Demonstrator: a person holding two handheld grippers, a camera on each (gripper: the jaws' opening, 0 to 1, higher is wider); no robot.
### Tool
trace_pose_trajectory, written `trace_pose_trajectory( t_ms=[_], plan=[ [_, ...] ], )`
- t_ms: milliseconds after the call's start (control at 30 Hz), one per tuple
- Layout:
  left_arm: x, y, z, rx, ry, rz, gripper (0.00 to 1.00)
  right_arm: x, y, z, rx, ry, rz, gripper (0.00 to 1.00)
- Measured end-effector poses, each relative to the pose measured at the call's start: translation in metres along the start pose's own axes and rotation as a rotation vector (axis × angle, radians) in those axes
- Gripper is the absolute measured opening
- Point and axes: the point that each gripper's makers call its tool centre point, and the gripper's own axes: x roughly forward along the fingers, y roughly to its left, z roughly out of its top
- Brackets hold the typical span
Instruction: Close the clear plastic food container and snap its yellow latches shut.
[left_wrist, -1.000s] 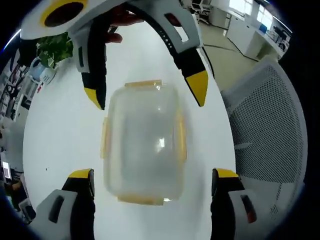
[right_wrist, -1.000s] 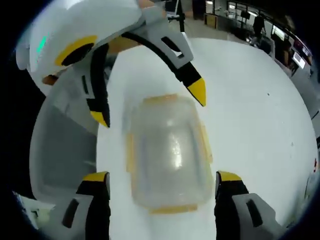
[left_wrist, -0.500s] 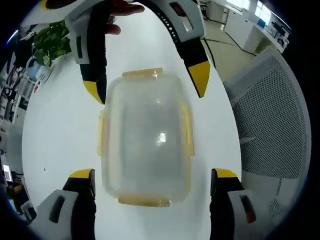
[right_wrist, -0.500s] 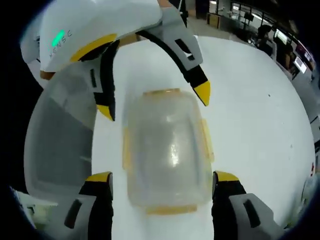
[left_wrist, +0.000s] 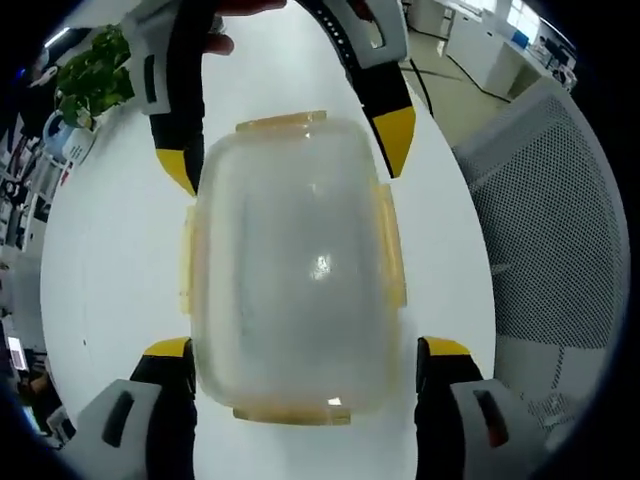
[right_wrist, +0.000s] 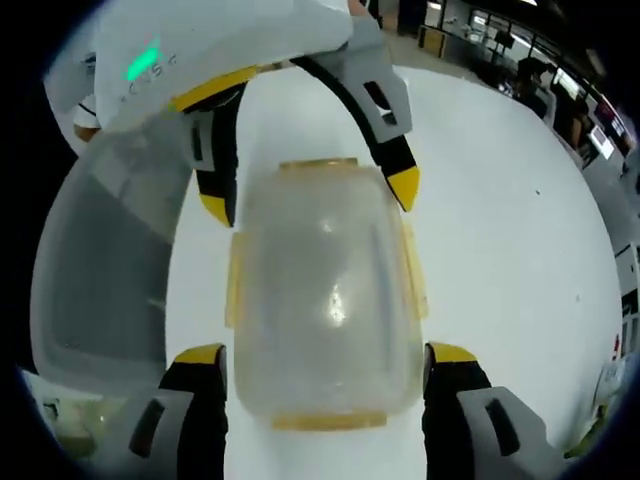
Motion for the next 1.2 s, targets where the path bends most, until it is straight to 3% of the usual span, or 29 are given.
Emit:
trace_pose_trajectory(
  t_ms=[100, 433, 900, 1200],
  plan=[
    [-0.001, 0.007, -0.001, -0.027, 0.011, 0.024, 0.84, 0.001, 0.001, 0.0, -0.017, 0.003, 0.004, 0.79],
    [0.0, 0.003, -0.002, -0.039, 0.032, 0.006, 0.84, 0.002, 0.001, -0.001, -0.021, 0.015, 0.01, 0.78],
    [0.0, 0.003, -0.001, -0.046, 0.008, 0.007, 0.84, 0.003, 0.002, -0.001, -0.023, 0.029, 0.015, 0.79],
    [-0.004, 0.0, -0.024, -0.049, 0.038, 0.007, 0.85, 0.012, 0.003, 0.02, -0.03, 0.011, 0.017, 0.79]
  ],
)
